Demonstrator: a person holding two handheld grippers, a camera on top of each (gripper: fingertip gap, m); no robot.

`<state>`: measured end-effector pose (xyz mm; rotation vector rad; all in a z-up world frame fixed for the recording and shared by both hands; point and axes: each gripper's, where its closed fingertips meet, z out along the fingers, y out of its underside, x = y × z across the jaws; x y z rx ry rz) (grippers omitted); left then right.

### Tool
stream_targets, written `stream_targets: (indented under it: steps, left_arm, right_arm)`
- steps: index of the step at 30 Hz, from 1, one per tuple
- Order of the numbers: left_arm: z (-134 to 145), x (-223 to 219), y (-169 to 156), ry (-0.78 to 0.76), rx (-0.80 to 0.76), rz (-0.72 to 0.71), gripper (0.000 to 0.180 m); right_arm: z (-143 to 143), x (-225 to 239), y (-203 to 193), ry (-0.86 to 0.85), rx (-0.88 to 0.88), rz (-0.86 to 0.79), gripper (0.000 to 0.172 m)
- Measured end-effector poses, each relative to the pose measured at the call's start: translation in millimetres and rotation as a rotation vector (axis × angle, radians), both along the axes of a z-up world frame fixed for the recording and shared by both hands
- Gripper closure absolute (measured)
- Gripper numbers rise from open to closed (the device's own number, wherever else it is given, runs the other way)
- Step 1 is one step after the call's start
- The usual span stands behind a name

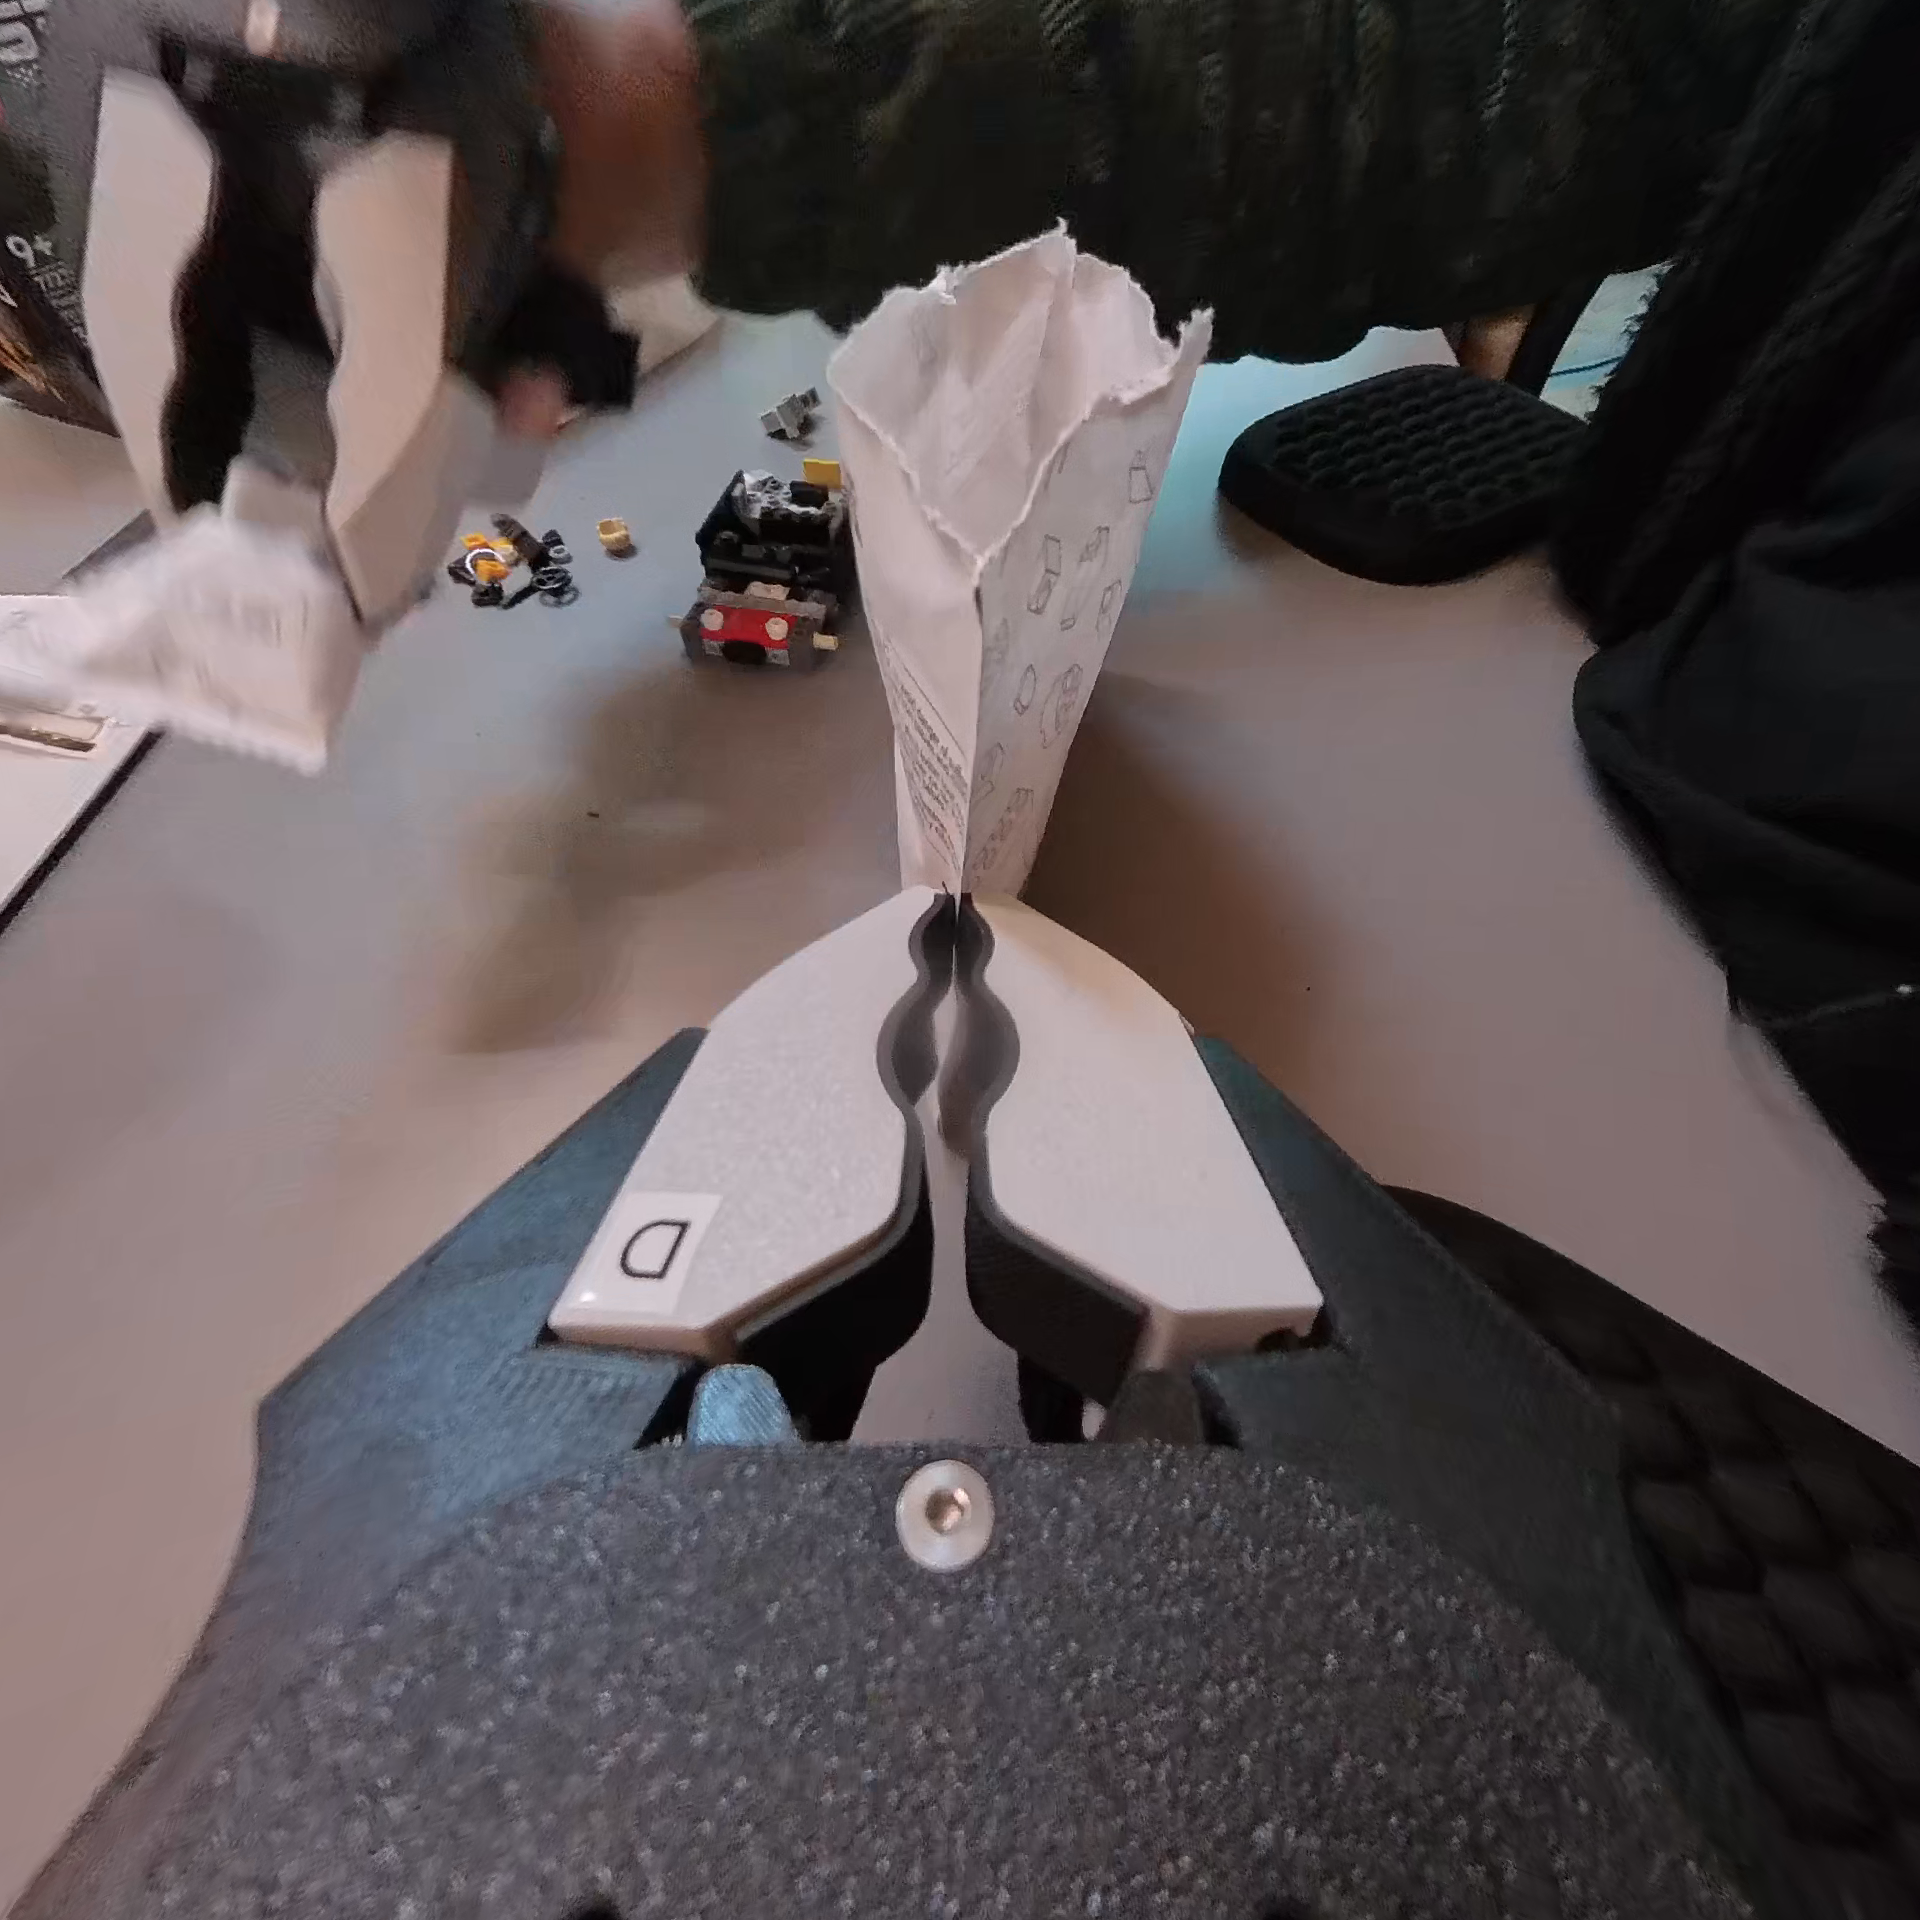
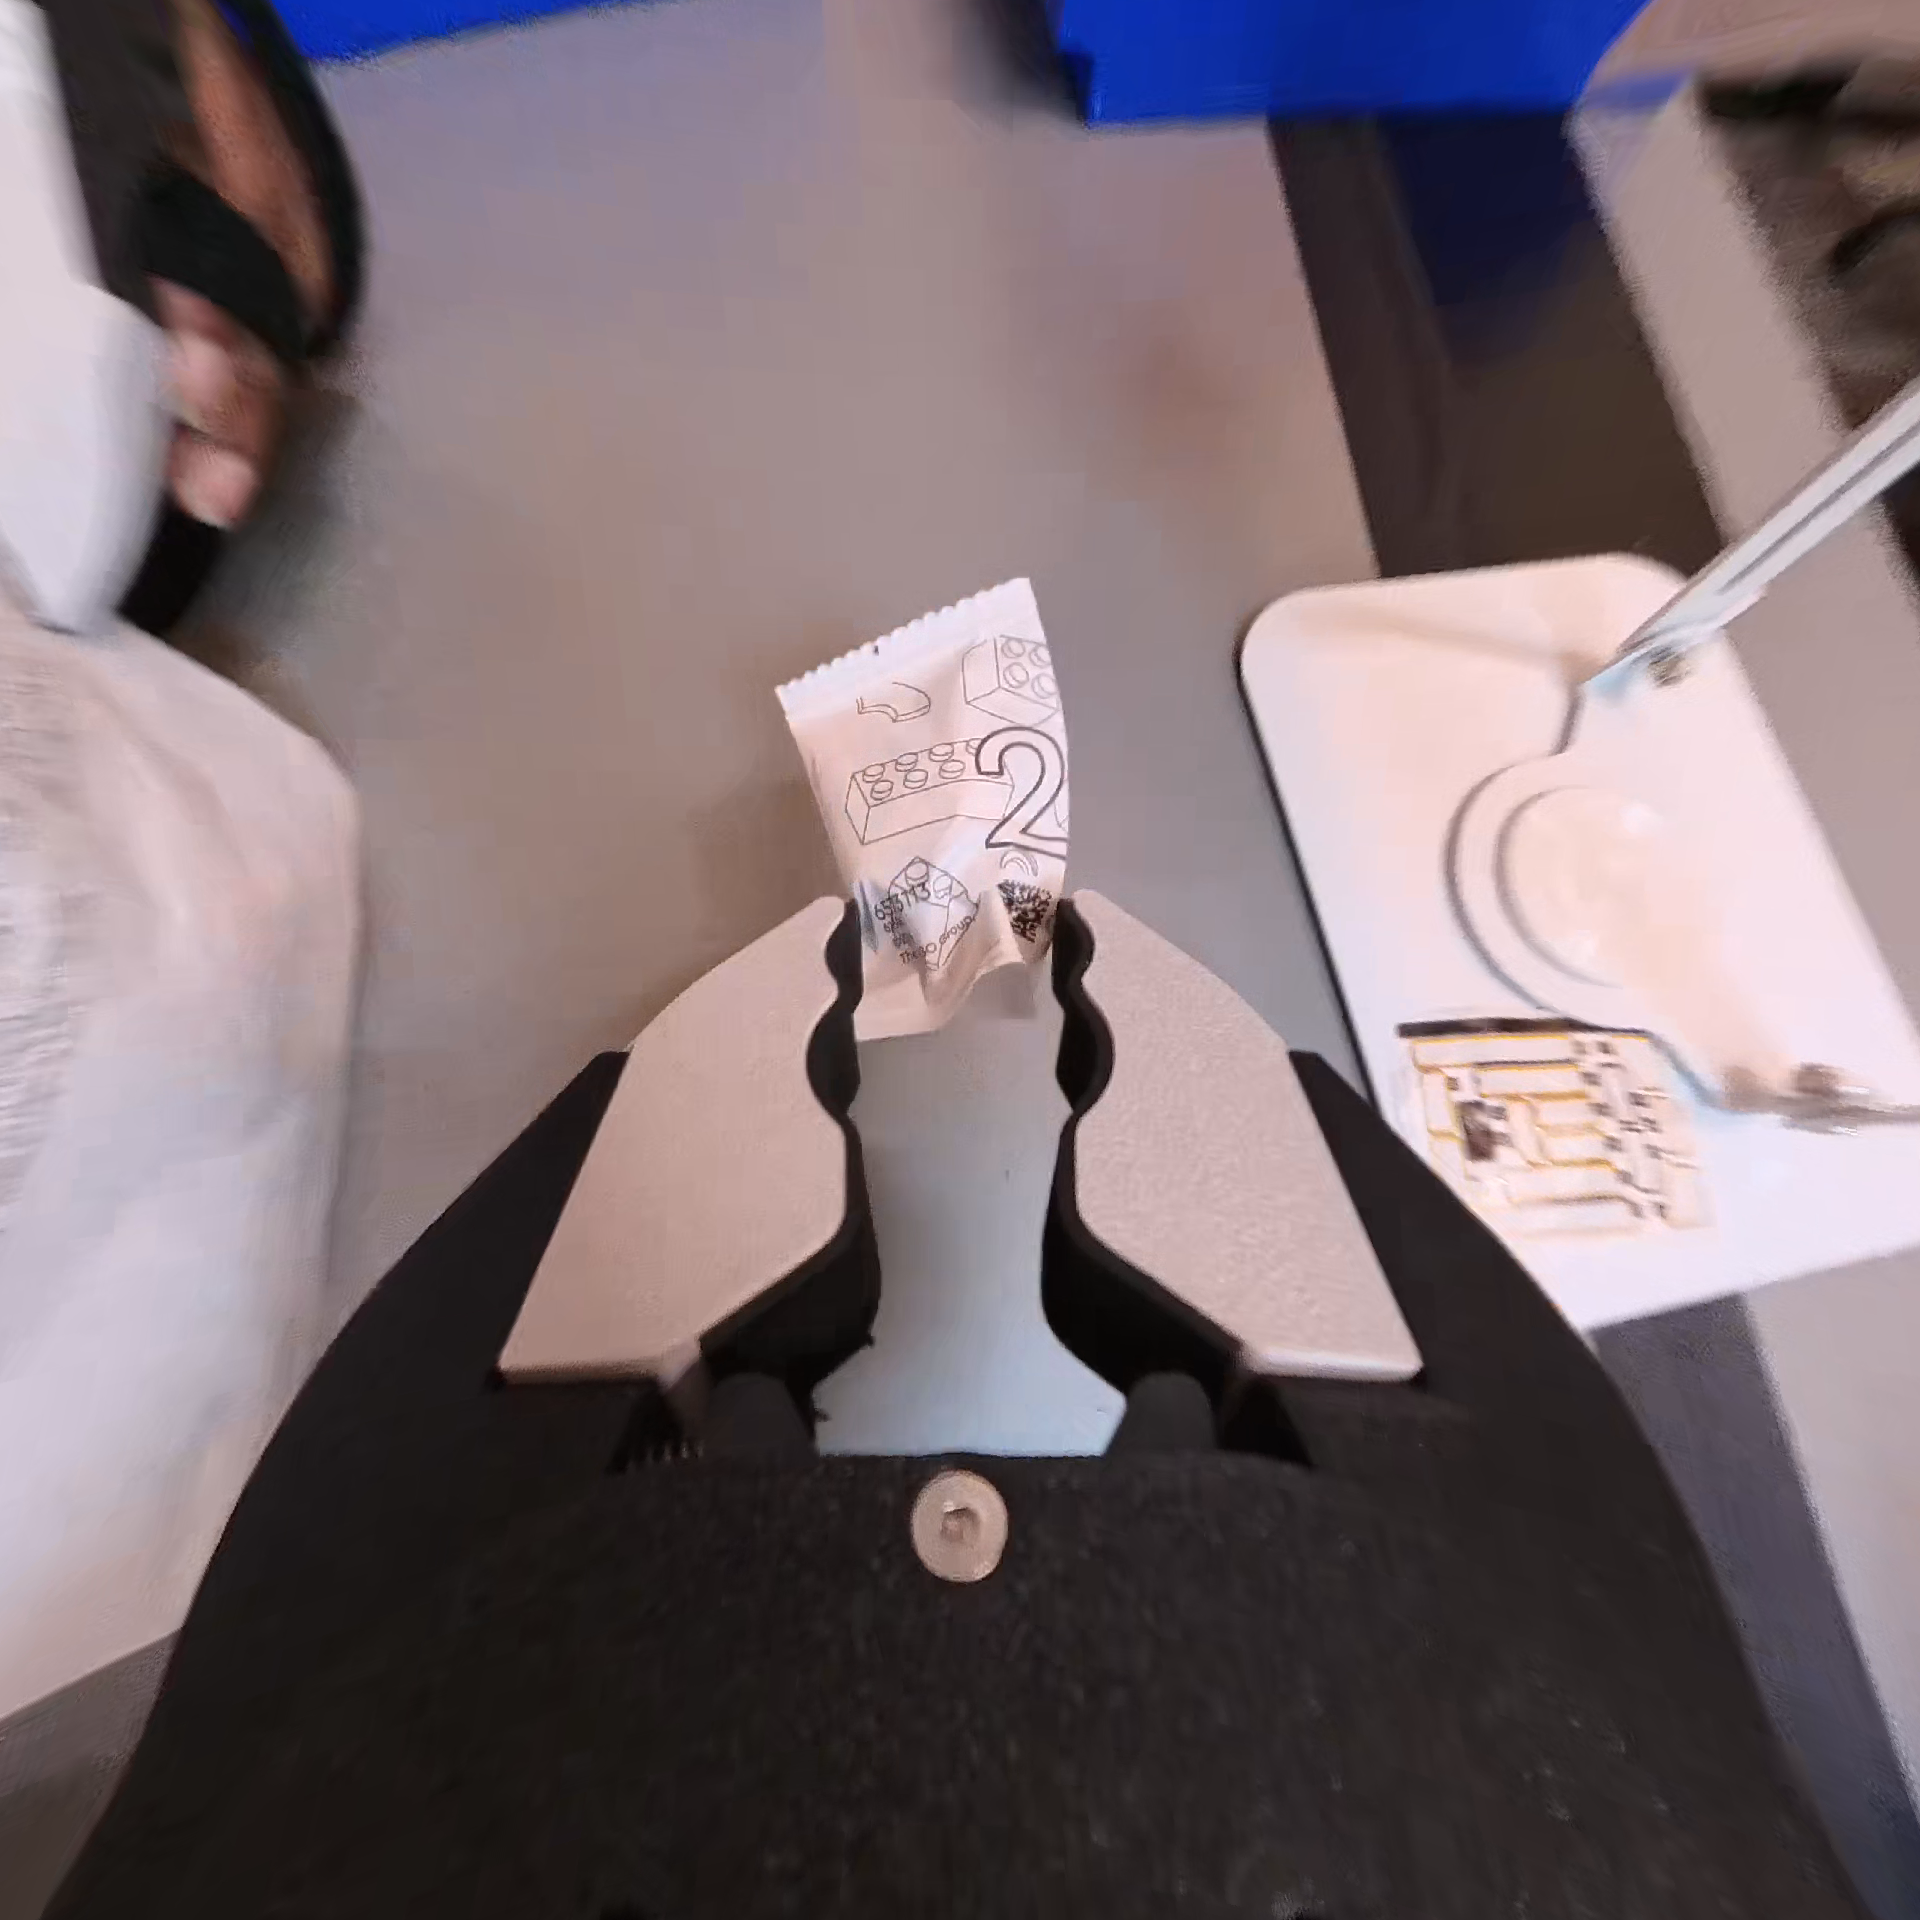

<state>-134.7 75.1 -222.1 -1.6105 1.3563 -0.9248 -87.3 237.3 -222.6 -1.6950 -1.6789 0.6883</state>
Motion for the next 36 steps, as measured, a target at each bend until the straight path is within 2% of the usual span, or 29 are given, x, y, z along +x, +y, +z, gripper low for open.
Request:
stream_targets:
  steps: [5, 8, 11, 14, 16, 22, 28, 32, 36]
  left_arm:
    - [0, 3, 1, -0.013, -0.012, 0.002, 0.18]
    - [0, 4, 1, -0.014, -0.033, 0.006, 0.18]
    - [0, 6, 0, -0.021, -0.047, 0.005, 0.18]
    - [0, 6, 1, -0.029, -0.049, 0.008, 0.18]
    - [0, 6, 1, -0.034, -0.053, 0.007, 0.18]
    - [0, 5, 1, -0.049, -0.065, 0.008, 0.18]
    - [0, 5, 2, -0.057, -0.074, 0.009, 0.18]
    - [0, 4, 3, -0.071, -0.08, 0.017, 0.18]
    - [0, 5, 3, -0.072, -0.076, 0.013, 0.18]
  right_arm:
    - [89, 34, -57, 0.076, 0.211, 0.016, 0.136]
    - [111, 46, -100, 0.03, 0.308, 0.035, 0.136]
    - [95, 53, -126, -0.106, 0.42, 0.042, 0.134]
    - [70, 53, -140, -0.181, 0.454, 0.056, 0.124]
    - [63, 52, -149, -0.16, 0.409, 0.066, 0.116]
    - [81, 67, -162, 0.019, 0.259, 0.032, 0.11]
    - [80, 89, -167, 0.138, 0.193, 0.006, 0.138]
    - [70, 90, -174, 0.096, 0.266, 0.035, 0.136]
    - [53, 72, -194, -0.028, 0.281, 0.158, 0.135]
